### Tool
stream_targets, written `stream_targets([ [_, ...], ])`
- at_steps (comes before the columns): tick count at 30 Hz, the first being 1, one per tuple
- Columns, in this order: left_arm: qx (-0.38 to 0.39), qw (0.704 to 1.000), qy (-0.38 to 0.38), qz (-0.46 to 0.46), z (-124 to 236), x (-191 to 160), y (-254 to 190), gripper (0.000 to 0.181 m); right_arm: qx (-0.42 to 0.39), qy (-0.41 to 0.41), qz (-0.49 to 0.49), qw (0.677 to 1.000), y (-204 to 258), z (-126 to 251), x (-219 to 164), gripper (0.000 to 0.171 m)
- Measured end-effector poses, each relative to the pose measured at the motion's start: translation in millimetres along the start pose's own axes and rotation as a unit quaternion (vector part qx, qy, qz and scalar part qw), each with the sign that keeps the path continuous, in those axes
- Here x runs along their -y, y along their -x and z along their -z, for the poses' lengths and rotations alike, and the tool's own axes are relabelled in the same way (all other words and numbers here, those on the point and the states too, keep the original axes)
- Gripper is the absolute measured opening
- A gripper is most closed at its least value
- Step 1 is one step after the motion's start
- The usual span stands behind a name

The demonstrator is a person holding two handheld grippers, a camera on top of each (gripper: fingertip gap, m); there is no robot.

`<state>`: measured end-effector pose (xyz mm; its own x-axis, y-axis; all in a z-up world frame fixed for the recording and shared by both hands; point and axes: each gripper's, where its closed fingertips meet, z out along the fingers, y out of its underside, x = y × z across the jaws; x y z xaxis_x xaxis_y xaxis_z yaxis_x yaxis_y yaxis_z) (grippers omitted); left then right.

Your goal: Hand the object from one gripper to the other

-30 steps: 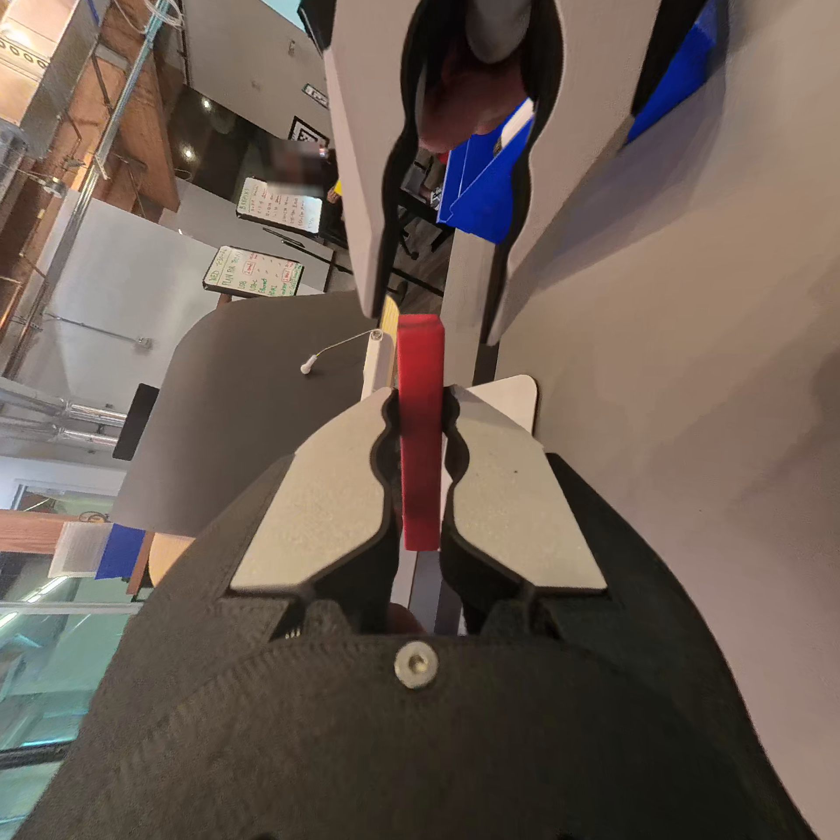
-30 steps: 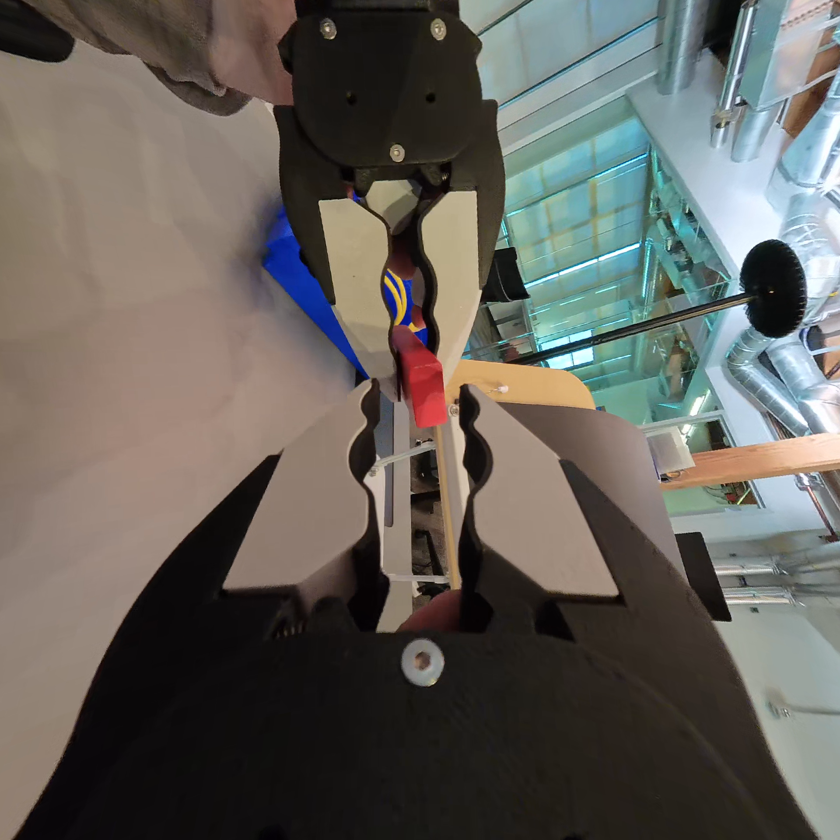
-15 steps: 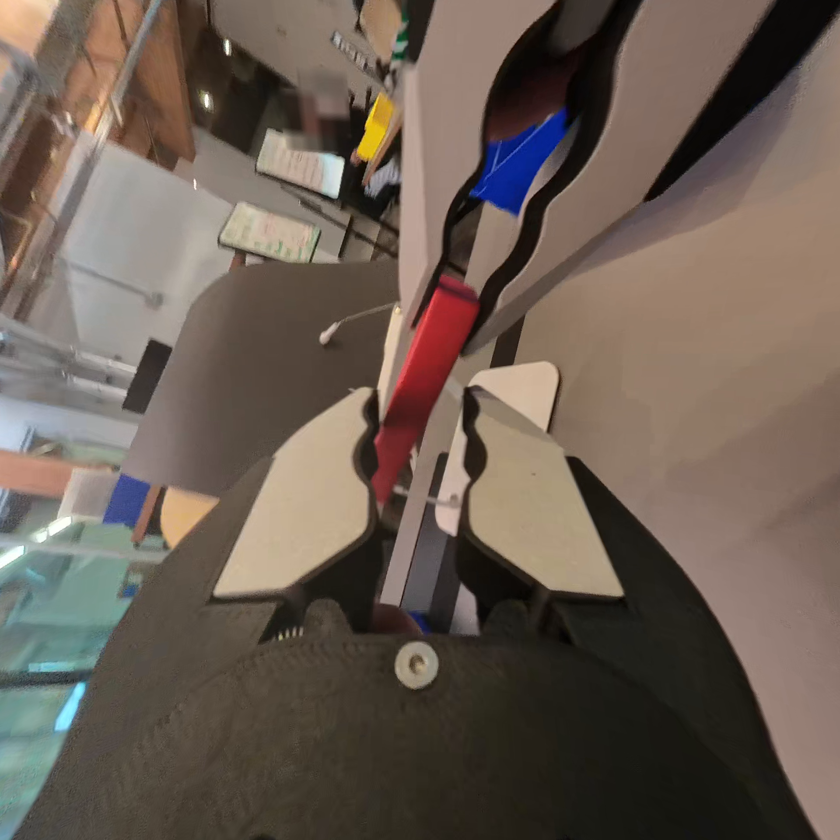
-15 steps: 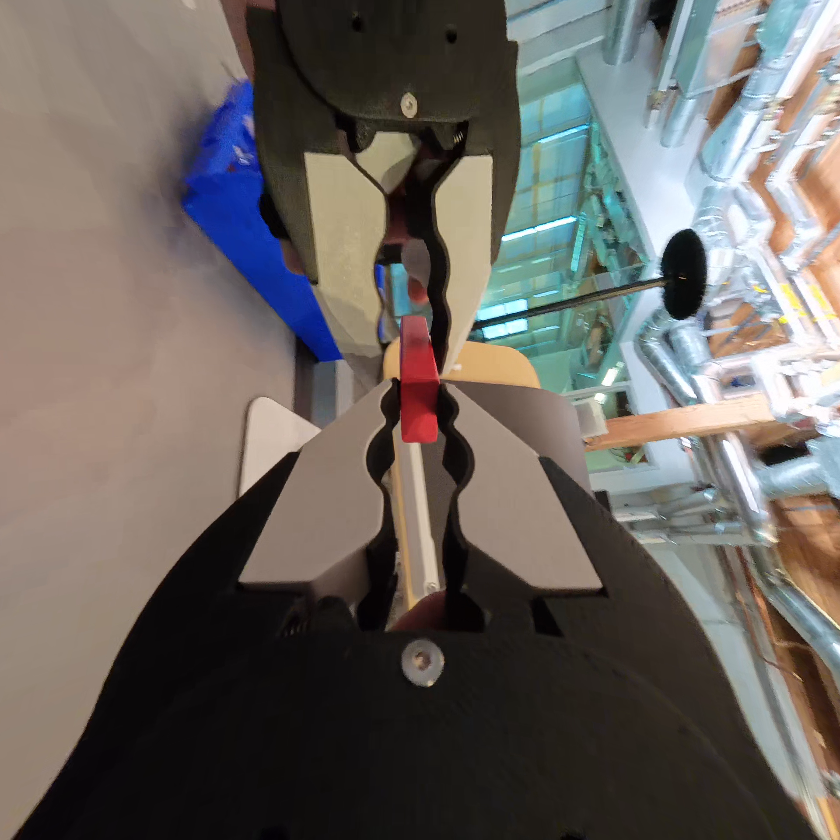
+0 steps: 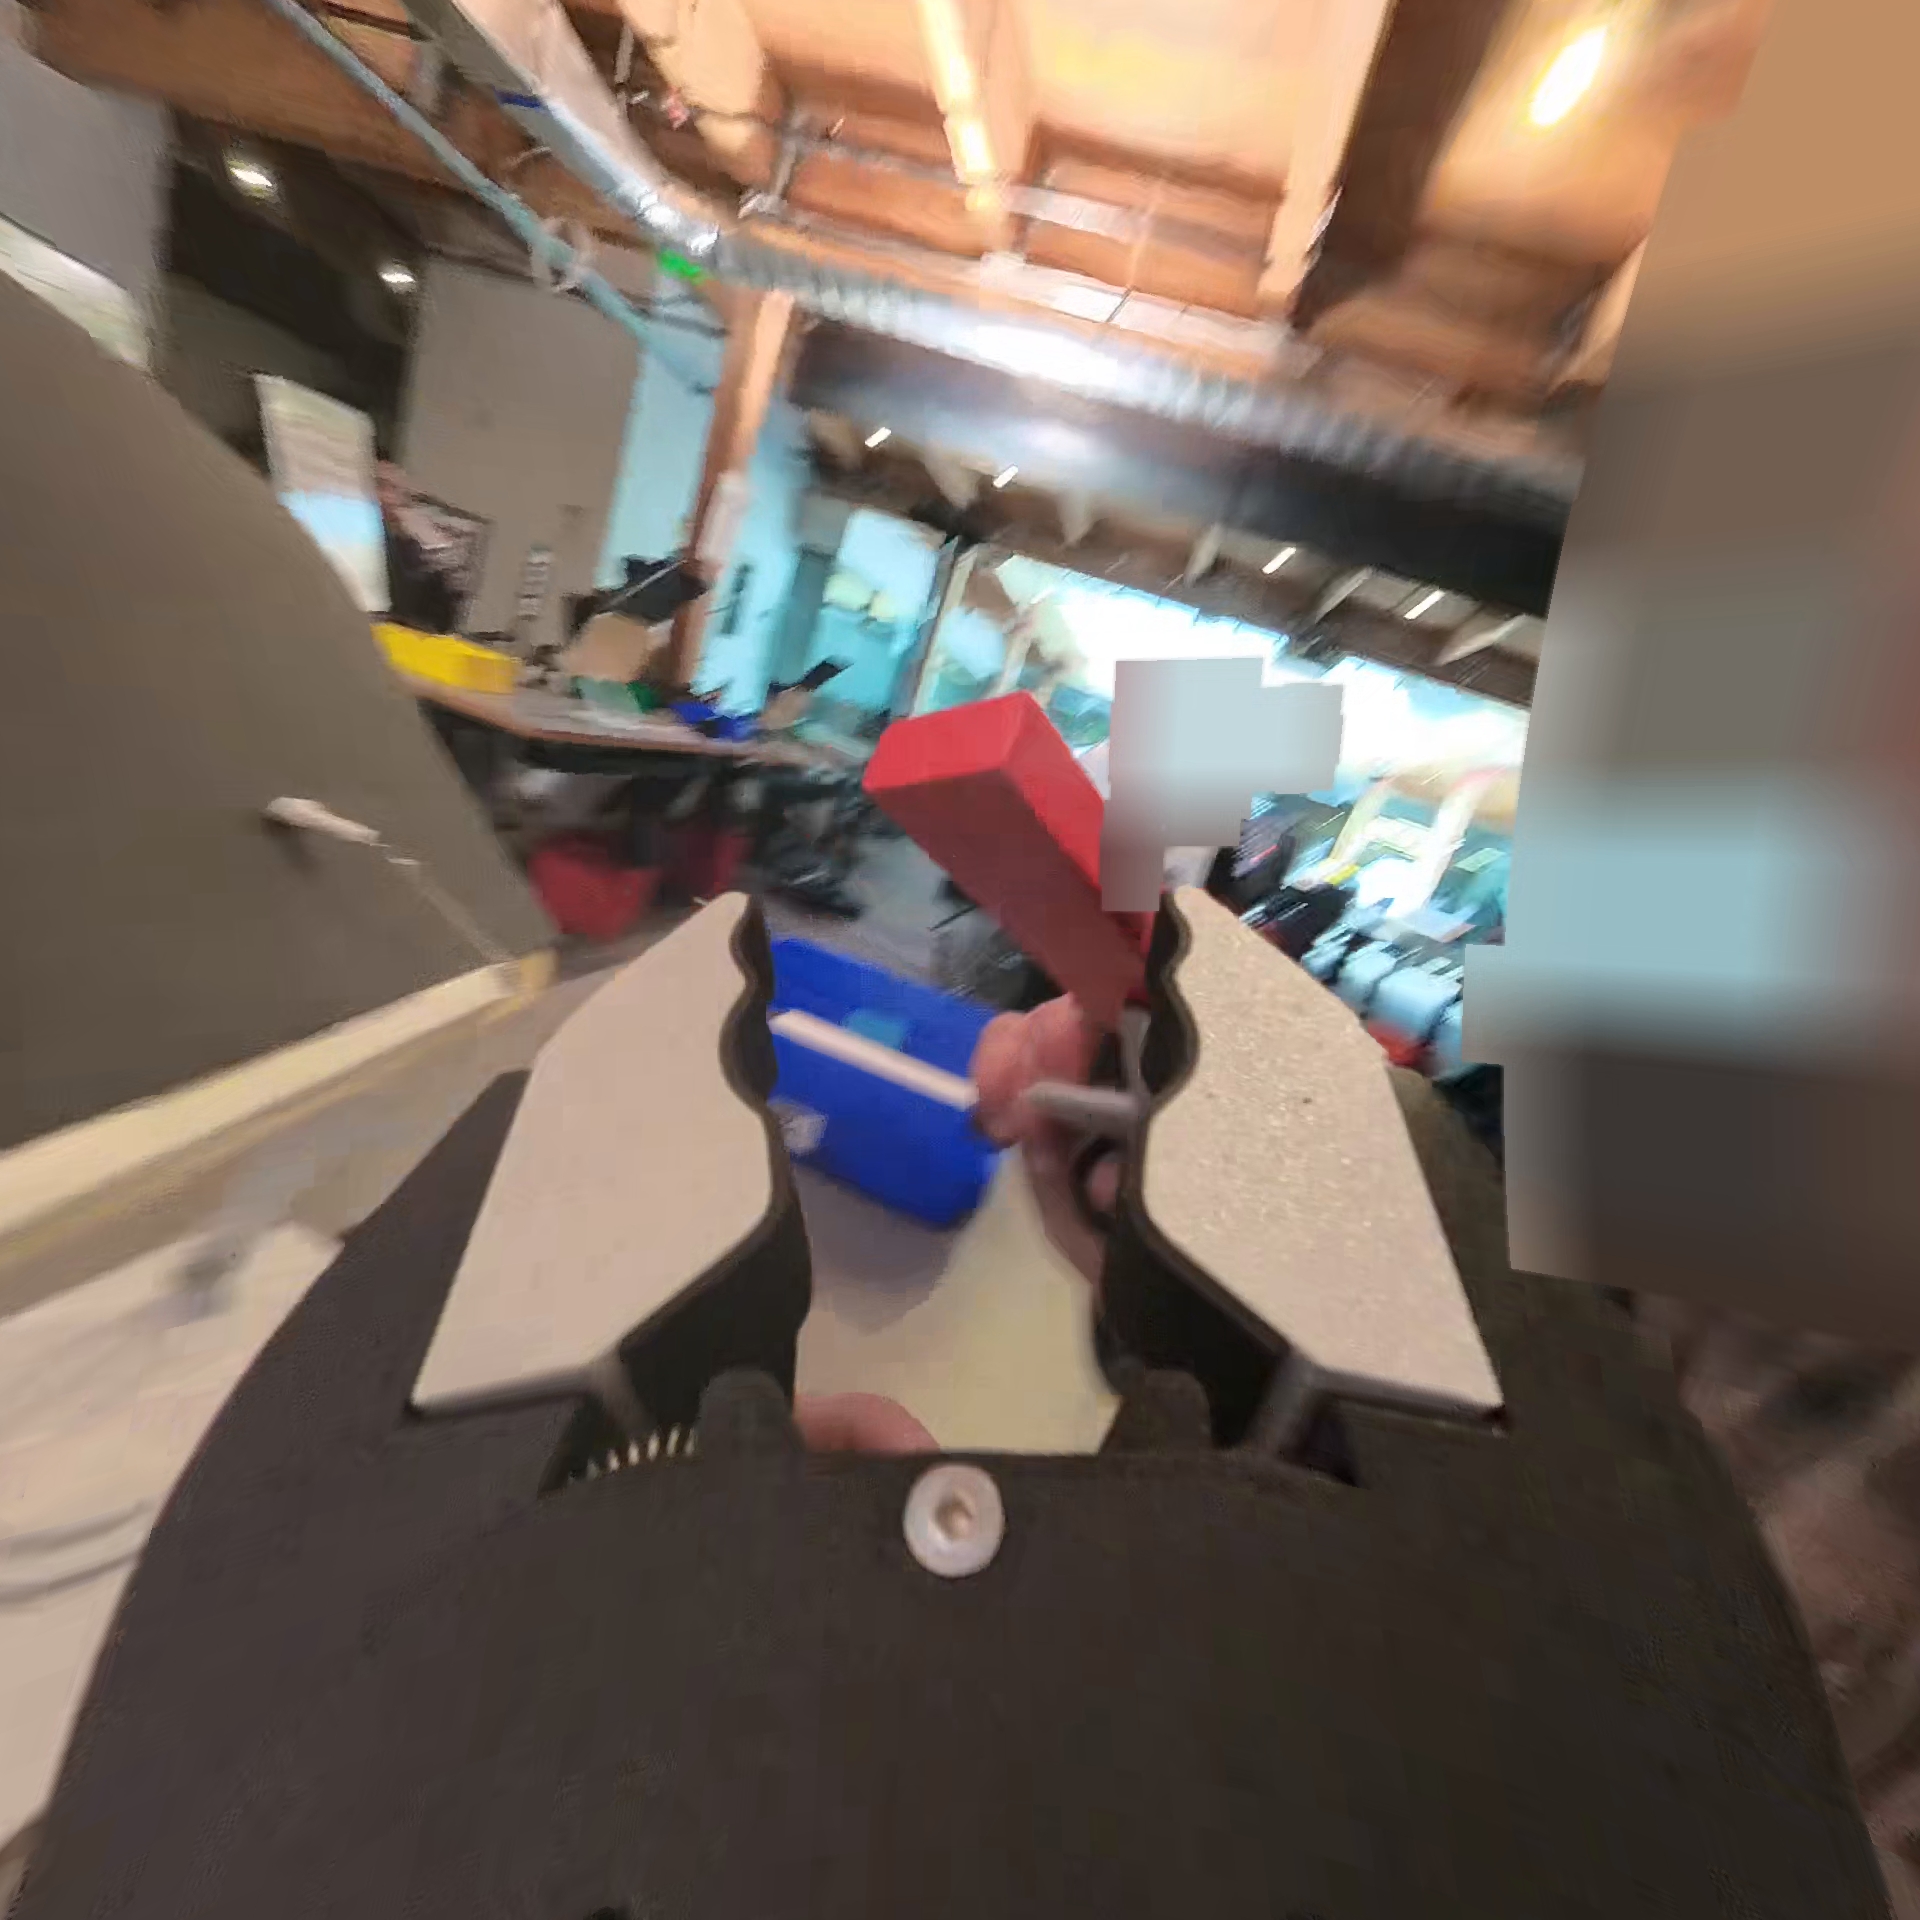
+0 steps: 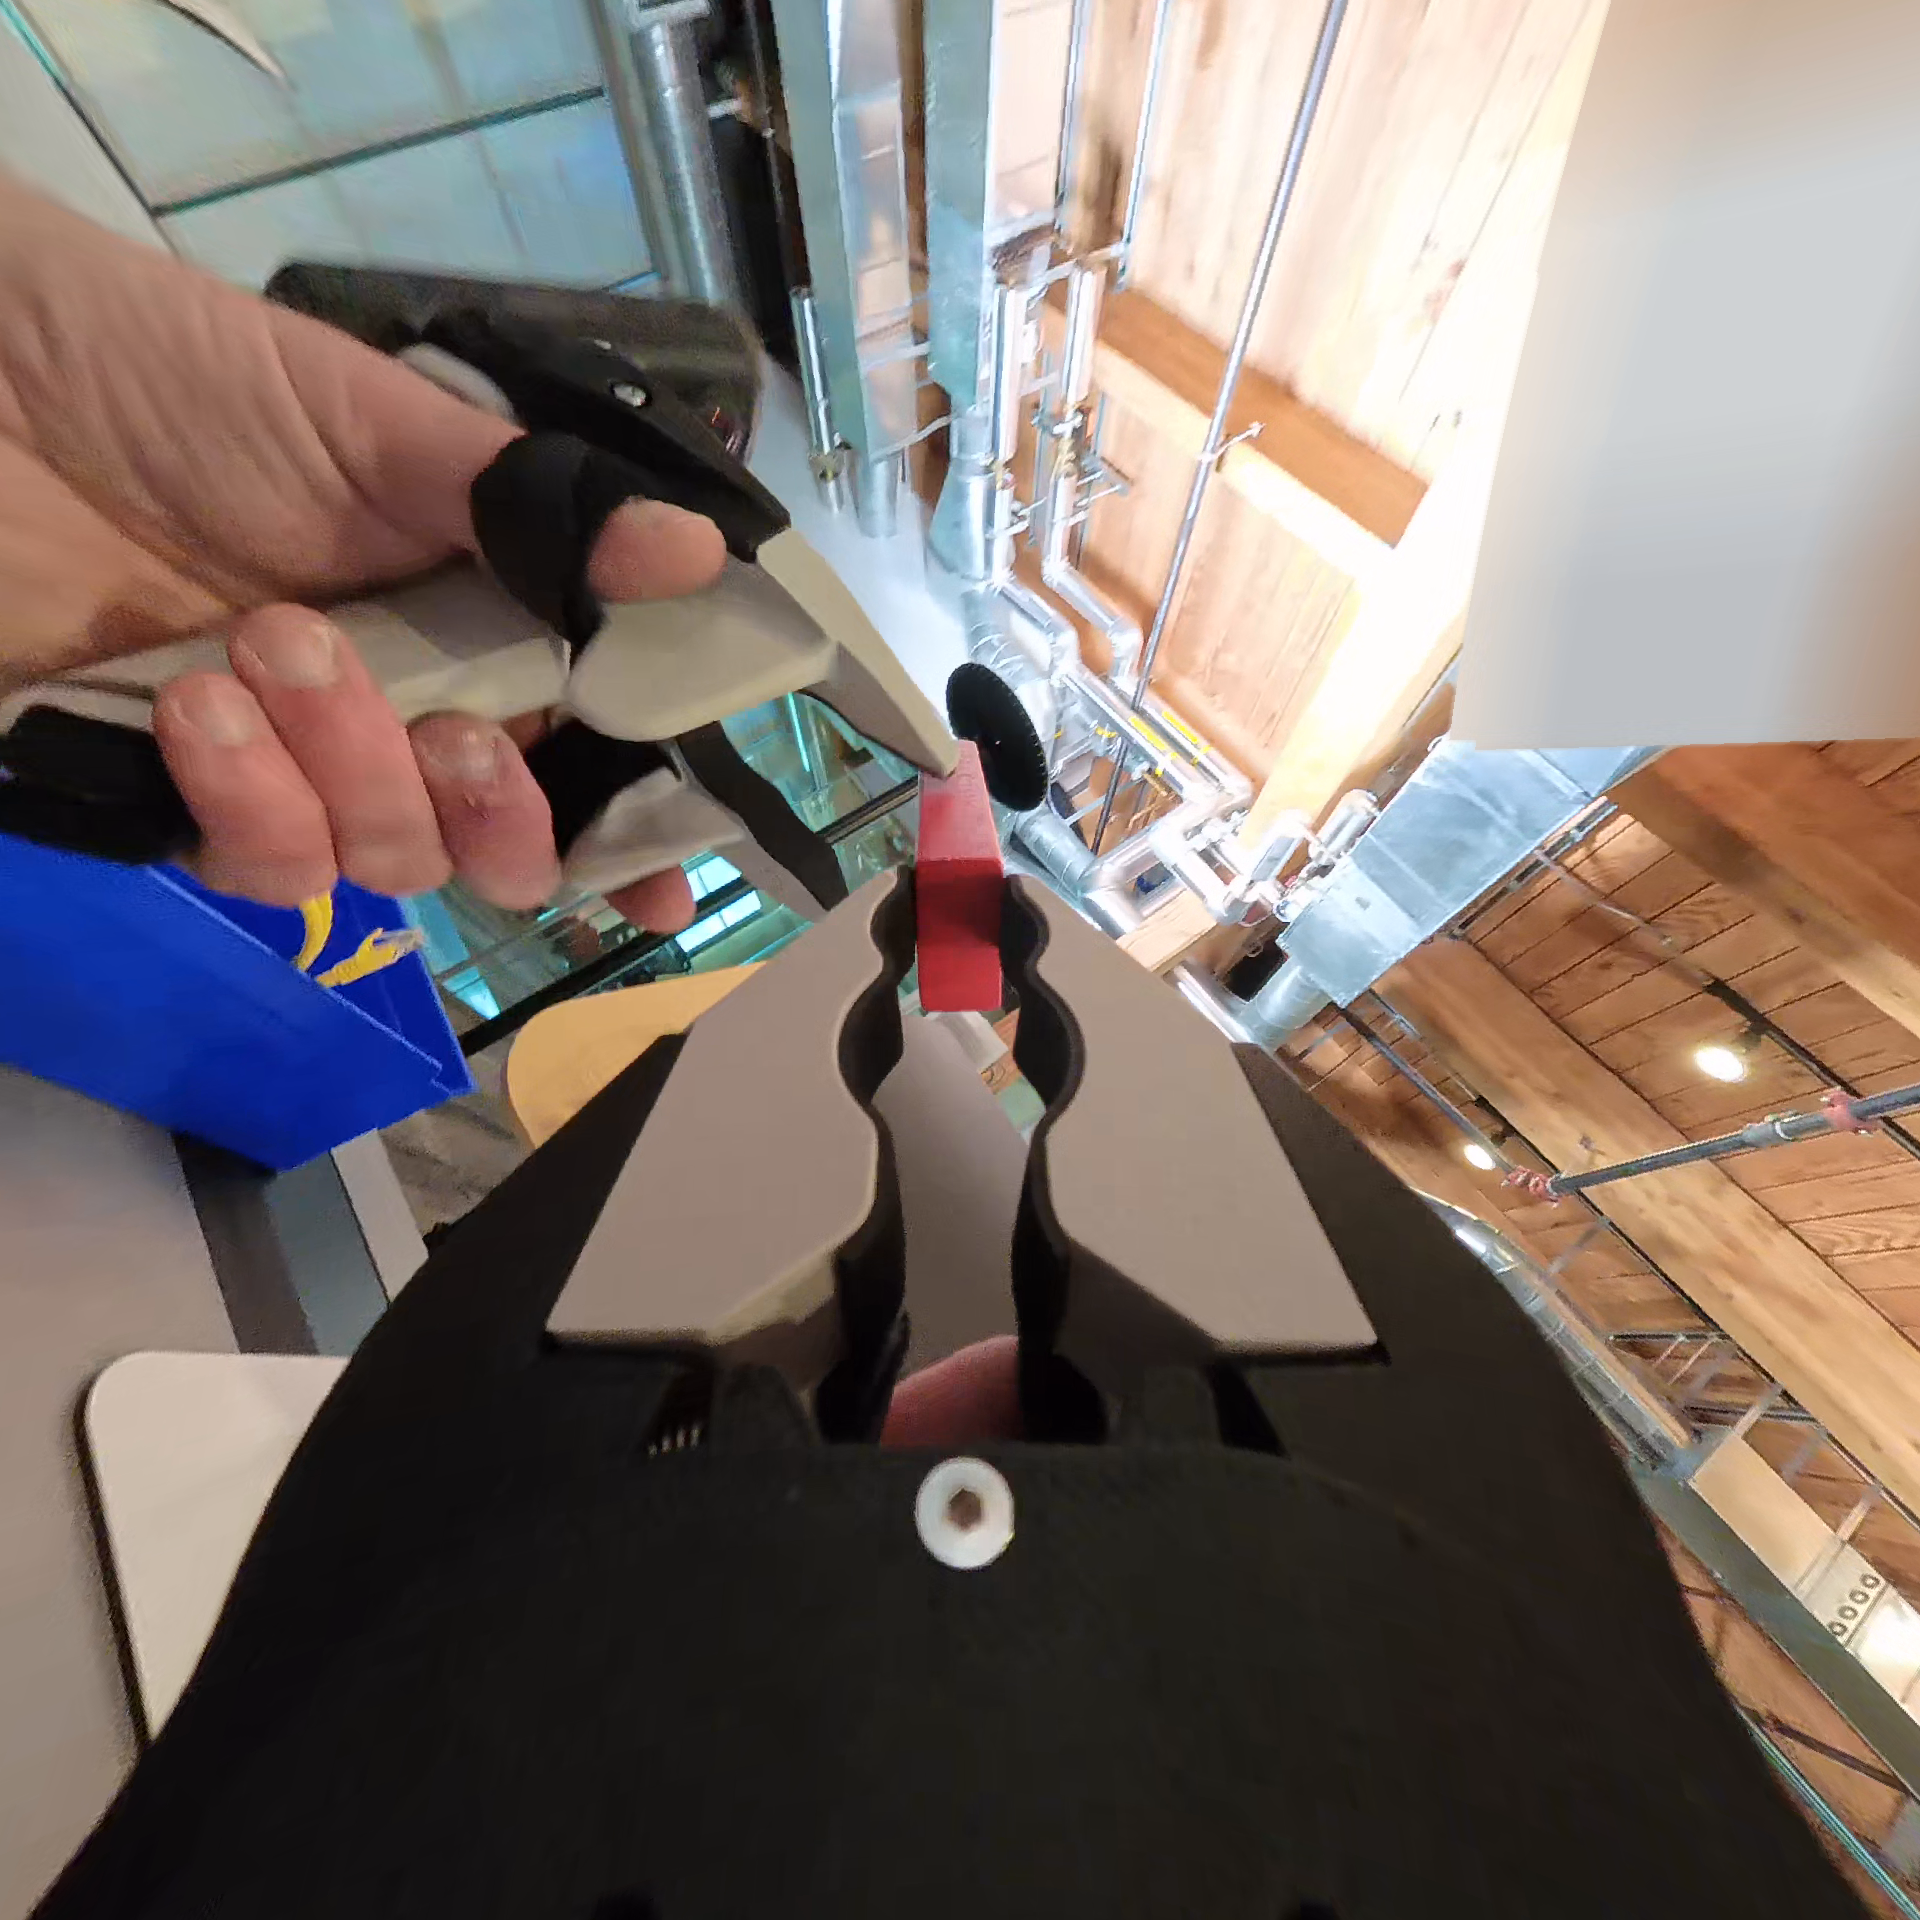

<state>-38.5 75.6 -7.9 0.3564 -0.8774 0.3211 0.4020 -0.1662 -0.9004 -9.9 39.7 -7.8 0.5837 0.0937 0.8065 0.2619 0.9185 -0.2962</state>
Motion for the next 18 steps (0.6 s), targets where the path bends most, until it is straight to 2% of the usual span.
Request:
stream_targets([
  [3, -0.082, 0.991, -0.073, 0.076, 2.3, 9.4, -12.4, 0.061, -0.008, -0.009, 0.002, 1.000, 6.5, 0.5, 3.8, 0.013],
  [8, -0.124, 0.987, -0.078, 0.072, 0.1, 4.3, -27.5, 0.051, -0.014, -0.020, 0.009, 1.000, 12.6, 1.9, 8.9, 0.013],
  [16, -0.124, 0.987, -0.093, 0.045, 2.4, 5.4, -32.0, 0.038, -0.006, -0.023, 0.010, 1.000, 16.6, 2.5, 10.9, 0.013],
  [17, -0.120, 0.988, -0.086, 0.034, 2.1, 4.5, -32.5, 0.036, 0.003, -0.023, 0.010, 1.000, 18.9, 2.5, 10.3, 0.014],
  [18, -0.111, 0.991, -0.075, 0.016, 1.5, 3.3, -32.2, 0.036, 0.013, -0.024, 0.006, 1.000, 21.4, 2.9, 9.9, 0.022],
])
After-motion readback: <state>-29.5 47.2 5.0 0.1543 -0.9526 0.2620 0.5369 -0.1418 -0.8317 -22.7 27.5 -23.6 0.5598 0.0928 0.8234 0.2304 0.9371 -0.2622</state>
